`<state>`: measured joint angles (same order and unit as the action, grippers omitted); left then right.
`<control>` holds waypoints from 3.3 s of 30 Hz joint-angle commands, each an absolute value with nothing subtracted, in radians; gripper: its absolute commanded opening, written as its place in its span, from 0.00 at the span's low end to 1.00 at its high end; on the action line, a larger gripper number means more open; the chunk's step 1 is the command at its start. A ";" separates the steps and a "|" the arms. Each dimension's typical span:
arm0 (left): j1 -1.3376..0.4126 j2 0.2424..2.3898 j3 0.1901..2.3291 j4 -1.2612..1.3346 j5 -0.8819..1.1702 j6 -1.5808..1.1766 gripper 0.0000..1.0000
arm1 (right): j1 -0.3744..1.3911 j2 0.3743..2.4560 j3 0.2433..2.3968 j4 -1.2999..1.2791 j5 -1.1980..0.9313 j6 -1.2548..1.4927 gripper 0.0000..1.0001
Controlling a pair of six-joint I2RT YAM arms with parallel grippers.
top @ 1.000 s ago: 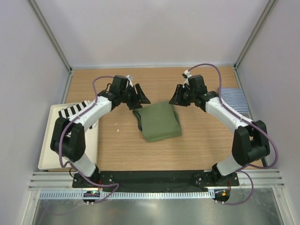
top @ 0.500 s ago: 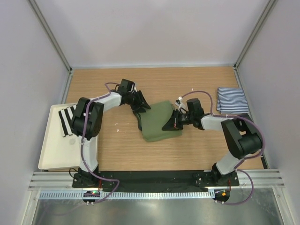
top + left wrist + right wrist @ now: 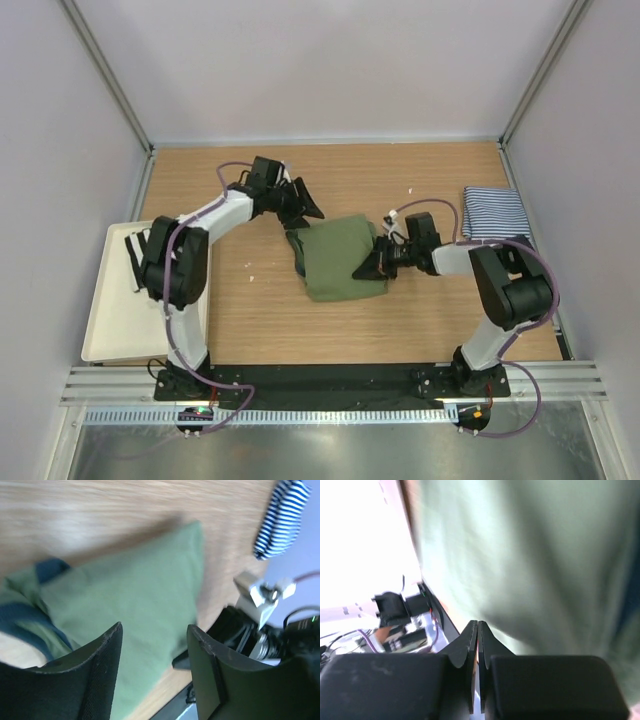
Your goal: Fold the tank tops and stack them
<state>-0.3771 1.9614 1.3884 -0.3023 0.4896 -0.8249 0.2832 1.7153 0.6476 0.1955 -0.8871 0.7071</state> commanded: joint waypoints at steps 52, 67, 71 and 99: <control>-0.611 1.607 1.037 -0.356 -0.043 -0.738 0.87 | 0.236 1.617 1.000 -0.310 -0.170 0.454 0.68; -0.497 1.868 1.138 -0.175 0.203 -0.745 0.56 | 0.270 1.802 1.045 -0.166 -0.342 0.495 0.52; -0.466 1.900 1.109 -0.048 0.285 -0.781 0.26 | 0.255 1.839 1.063 -0.083 -0.469 0.532 0.34; -0.414 1.628 1.005 -0.113 0.219 -0.804 0.93 | 0.072 1.816 1.430 -0.554 0.618 0.210 0.82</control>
<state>-0.4099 1.7256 1.0527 -0.0406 0.2466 -0.8562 0.0696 1.8256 1.3914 -0.4854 0.3717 0.2821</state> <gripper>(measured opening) 0.918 0.784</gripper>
